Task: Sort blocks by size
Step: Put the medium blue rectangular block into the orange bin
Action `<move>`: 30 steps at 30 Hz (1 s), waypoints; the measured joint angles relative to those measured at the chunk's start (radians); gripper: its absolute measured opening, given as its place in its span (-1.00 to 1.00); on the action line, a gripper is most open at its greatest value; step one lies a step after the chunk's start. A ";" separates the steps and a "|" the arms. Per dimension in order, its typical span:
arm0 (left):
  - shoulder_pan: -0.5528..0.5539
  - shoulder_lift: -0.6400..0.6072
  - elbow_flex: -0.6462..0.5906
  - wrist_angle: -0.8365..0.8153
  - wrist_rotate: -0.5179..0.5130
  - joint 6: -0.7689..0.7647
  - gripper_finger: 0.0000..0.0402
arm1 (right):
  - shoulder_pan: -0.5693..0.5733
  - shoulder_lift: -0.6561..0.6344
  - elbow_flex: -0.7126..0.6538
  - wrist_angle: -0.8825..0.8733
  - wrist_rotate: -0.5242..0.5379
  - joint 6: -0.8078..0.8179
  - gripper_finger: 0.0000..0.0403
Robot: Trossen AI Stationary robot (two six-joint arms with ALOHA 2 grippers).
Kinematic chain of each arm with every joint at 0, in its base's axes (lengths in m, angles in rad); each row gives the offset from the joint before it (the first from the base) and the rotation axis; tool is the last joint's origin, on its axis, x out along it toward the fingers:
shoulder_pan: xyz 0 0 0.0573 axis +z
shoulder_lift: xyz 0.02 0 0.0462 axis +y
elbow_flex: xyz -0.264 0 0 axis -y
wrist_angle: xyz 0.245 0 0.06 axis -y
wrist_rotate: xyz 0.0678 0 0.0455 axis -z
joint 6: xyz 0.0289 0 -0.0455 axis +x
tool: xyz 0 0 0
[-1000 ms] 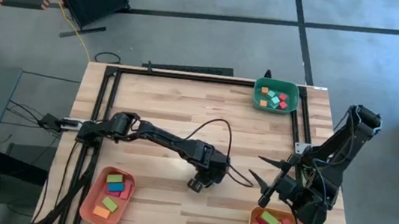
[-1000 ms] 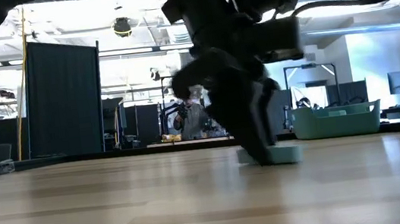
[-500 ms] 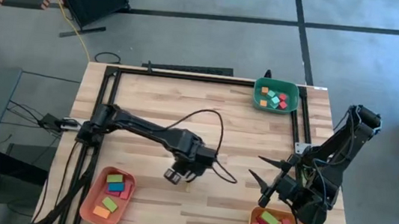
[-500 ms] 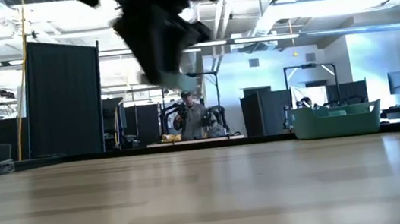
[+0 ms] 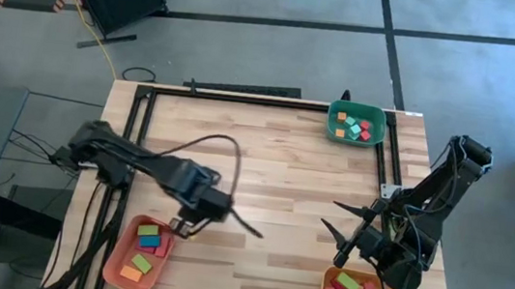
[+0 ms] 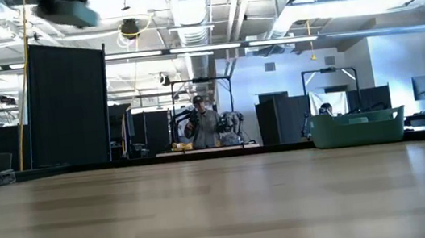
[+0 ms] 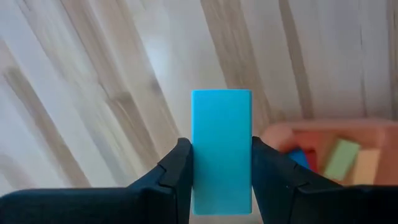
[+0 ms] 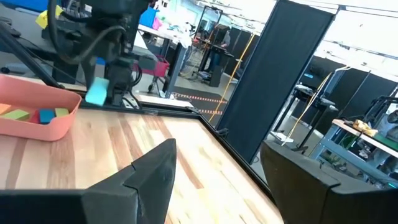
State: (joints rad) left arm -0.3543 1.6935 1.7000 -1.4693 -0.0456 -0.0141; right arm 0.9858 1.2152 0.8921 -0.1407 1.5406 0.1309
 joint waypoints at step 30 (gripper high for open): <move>-0.499 -0.496 -0.889 0.670 0.076 -0.868 -0.38 | -0.119 0.000 0.000 -0.065 0.001 -0.061 0.32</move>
State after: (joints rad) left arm -0.8531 1.1973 0.8112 -0.7996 0.0309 -0.8823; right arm 0.8668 1.2152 0.8921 -0.2058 1.5414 0.0696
